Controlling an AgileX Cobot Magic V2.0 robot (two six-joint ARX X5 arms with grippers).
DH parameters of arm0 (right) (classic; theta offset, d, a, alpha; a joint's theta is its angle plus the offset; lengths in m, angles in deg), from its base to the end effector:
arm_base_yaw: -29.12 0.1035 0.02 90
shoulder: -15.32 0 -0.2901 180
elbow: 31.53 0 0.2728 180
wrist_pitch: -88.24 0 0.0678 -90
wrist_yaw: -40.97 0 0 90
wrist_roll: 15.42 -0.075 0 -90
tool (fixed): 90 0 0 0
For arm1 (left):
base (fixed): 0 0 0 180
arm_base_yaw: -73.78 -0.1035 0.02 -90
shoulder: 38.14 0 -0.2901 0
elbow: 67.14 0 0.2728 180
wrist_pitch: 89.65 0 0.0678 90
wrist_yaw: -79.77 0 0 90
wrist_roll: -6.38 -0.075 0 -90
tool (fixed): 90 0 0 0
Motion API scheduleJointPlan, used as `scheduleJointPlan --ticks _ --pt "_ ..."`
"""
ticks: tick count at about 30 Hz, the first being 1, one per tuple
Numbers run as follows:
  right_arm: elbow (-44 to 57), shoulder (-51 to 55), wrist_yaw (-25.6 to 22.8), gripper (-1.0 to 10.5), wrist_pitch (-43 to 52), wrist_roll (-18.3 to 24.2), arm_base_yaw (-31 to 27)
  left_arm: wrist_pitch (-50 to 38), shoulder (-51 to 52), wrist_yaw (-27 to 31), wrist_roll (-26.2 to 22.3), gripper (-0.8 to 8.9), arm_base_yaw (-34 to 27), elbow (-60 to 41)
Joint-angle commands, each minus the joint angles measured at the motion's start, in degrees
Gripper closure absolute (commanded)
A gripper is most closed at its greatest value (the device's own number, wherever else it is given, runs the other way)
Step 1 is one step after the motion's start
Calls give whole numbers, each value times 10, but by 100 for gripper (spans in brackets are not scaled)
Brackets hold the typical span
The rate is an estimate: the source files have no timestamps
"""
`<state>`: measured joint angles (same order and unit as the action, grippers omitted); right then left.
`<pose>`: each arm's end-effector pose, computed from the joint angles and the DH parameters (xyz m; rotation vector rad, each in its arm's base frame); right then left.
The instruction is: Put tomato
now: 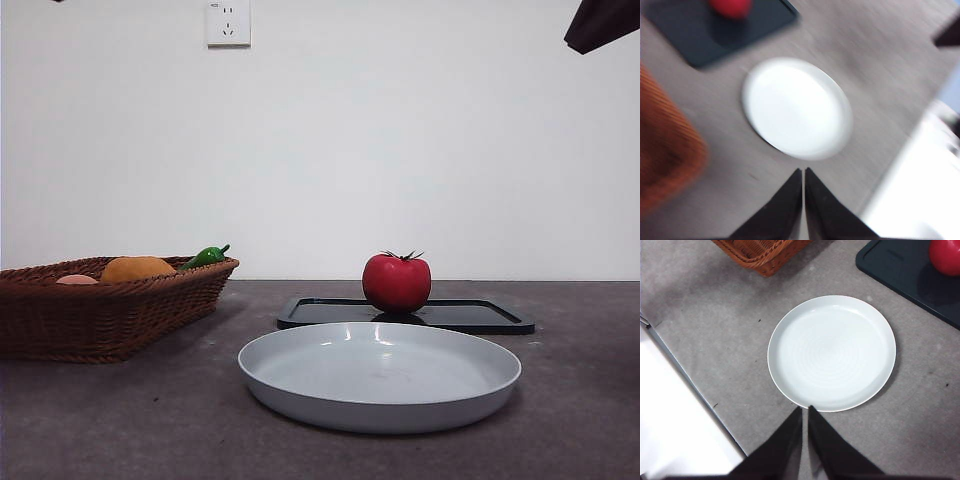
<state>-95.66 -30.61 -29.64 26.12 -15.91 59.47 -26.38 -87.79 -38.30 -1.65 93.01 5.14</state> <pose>0.1403 0.1110 0.3010 -0.0679 0.7900 0.8207 0.1637 -0.0945 0.3423 0.0702 0.6699 -0.8389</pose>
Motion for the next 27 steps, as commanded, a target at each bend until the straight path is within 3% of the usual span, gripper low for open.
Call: scheduleJointPlan --ticks 1,7,15,21,27 --pt "-4 -3 1 940 5 -8 4 -68 29 24 -3 806 -37 6" --pt "-4 -3 1 940 5 -8 4 -242 118 68 -24 806 -139 -48" --pt "-4 -3 1 940 5 -8 4 -437 249 217 -31 806 -207 -209" --pt "-4 -3 1 940 5 -8 4 -485 336 264 -31 806 -216 -335" --pt "-4 -3 1 940 5 -8 4 -490 404 269 -26 806 -216 -445"
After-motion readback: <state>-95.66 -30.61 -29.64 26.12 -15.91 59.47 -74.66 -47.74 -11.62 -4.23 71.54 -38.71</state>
